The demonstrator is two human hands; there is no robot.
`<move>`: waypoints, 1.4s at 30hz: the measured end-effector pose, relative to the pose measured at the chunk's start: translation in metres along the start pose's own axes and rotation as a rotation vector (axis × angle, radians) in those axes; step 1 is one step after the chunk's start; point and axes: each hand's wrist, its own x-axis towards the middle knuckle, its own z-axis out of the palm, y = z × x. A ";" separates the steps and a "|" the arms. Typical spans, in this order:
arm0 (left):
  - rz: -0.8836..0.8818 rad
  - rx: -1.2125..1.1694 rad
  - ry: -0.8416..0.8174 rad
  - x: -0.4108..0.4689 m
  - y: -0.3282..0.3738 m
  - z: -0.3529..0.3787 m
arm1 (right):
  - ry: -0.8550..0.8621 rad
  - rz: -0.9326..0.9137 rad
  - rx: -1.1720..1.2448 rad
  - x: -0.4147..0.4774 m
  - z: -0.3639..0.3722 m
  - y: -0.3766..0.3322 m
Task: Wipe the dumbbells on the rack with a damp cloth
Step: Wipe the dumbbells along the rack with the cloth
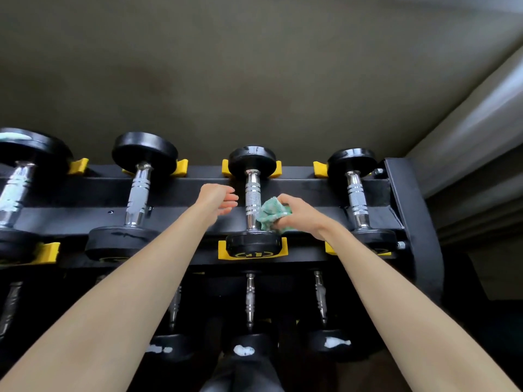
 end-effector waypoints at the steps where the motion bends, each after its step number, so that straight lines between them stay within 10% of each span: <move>1: -0.025 0.049 -0.011 -0.001 -0.002 -0.001 | -0.012 0.004 -0.002 -0.001 -0.001 -0.003; 10: -0.208 0.392 -0.207 -0.018 -0.007 -0.013 | -0.013 -0.027 -0.026 -0.012 -0.005 -0.022; 24: -0.039 0.412 -0.113 -0.040 -0.015 -0.009 | 0.206 -0.106 -0.100 -0.049 0.012 -0.028; 32: 0.015 0.354 -0.155 -0.043 -0.018 -0.012 | 0.068 -0.073 0.494 -0.073 0.016 -0.022; 36: -0.038 0.362 -0.235 -0.038 -0.011 -0.018 | 0.380 -0.006 0.792 -0.046 0.001 -0.024; 42: -0.109 0.317 -0.275 -0.021 -0.005 -0.021 | 0.522 -0.020 0.481 0.019 0.008 -0.038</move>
